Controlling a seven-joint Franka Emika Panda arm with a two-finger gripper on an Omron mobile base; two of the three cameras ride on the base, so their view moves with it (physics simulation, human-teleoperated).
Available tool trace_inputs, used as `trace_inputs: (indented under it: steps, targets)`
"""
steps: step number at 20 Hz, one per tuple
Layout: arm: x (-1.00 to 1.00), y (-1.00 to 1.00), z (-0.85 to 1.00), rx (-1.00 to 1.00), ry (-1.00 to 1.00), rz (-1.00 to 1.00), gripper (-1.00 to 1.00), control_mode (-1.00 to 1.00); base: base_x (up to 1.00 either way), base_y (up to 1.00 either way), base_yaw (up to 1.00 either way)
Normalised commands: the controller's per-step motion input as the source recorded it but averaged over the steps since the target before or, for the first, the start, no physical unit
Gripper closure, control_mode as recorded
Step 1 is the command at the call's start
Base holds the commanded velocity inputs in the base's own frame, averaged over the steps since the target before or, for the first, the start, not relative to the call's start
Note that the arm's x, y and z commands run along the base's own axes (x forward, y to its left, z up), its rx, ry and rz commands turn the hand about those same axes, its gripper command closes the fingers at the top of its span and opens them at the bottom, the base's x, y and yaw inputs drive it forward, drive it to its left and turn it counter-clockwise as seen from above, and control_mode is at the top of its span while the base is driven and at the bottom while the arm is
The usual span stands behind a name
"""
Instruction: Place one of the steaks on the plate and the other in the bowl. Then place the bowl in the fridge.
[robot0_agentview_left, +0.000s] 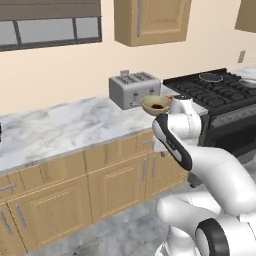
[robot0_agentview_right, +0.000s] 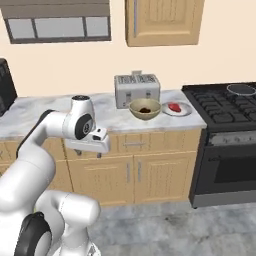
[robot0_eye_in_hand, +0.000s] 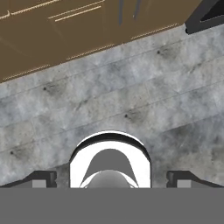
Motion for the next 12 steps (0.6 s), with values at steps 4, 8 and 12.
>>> trace_inputs:
  steps: [4, 8, 12]
  targets:
    - [0.0, 0.0, 0.0, 0.0, 0.0, 0.0, -1.0, 1.0, 0.77, -0.99, 0.04]
    - [0.0, 0.0, 0.0, 0.0, 0.0, 0.0, -1.0, 1.0, 0.61, -0.89, 0.22]
    - [0.0, 0.0, 0.0, 0.0, 0.0, 0.0, -1.0, 1.0, 0.62, -0.61, 0.4]
